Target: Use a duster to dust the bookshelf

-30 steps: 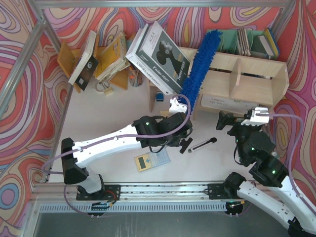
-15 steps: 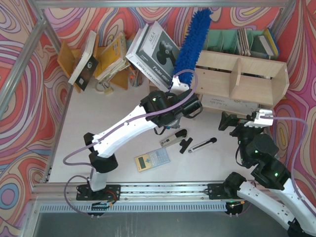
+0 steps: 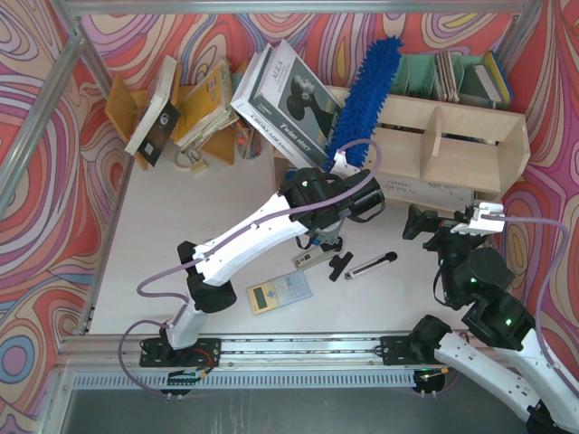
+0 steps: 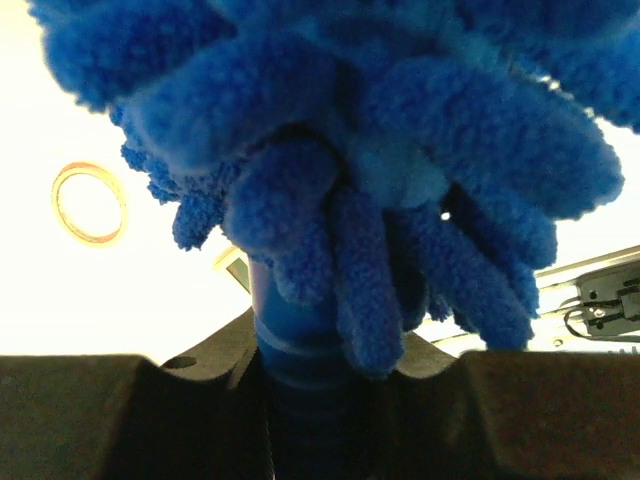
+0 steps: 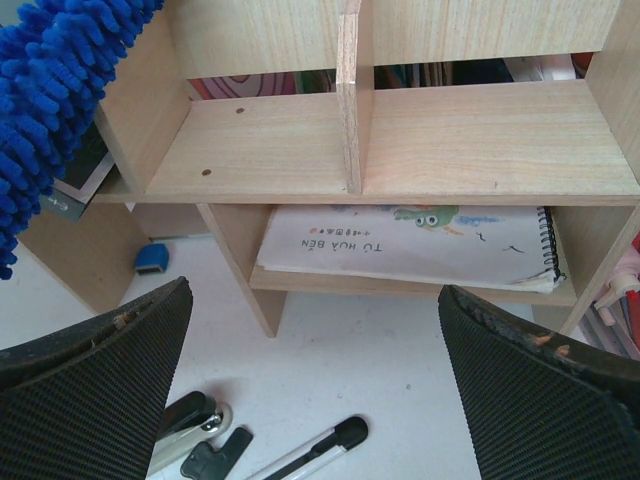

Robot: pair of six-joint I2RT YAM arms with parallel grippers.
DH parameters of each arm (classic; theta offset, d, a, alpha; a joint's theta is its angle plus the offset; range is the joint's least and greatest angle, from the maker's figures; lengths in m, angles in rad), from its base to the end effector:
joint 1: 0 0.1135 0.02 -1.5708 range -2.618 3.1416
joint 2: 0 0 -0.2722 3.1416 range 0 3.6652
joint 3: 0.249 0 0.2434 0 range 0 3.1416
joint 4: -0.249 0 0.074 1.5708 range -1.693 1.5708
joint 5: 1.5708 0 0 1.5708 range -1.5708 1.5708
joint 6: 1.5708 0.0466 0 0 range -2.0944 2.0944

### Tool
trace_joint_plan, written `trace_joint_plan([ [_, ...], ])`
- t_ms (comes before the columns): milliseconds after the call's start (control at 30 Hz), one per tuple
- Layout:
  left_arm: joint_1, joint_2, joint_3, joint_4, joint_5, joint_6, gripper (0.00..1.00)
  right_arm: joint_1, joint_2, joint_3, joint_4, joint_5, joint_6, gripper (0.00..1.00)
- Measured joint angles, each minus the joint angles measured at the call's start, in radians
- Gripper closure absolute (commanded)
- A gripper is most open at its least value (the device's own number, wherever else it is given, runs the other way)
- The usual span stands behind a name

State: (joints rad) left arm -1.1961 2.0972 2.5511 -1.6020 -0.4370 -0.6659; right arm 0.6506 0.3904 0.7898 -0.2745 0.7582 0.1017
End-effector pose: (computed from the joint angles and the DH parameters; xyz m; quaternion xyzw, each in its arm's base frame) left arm 0.1611 -0.3559 0.4002 0.2062 0.9331 -0.0378 0.2923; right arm 0.0745 0.0165 0.3775 0.1006 0.6668 0.0282 0.7379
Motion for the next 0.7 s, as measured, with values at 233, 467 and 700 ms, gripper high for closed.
trace_joint_plan([
  [233,-0.015,0.004,0.026,-0.003,-0.011,0.002,1.00,0.000,0.001,0.000,0.000,0.000,0.000,0.01],
  [467,-0.020,-0.012,0.026,0.011,-0.046,0.020,1.00,0.000,0.003,0.000,0.000,0.000,0.000,0.01],
  [700,-0.055,-0.042,0.010,0.065,-0.055,0.066,1.00,0.000,0.003,0.000,0.000,0.000,0.000,0.01],
])
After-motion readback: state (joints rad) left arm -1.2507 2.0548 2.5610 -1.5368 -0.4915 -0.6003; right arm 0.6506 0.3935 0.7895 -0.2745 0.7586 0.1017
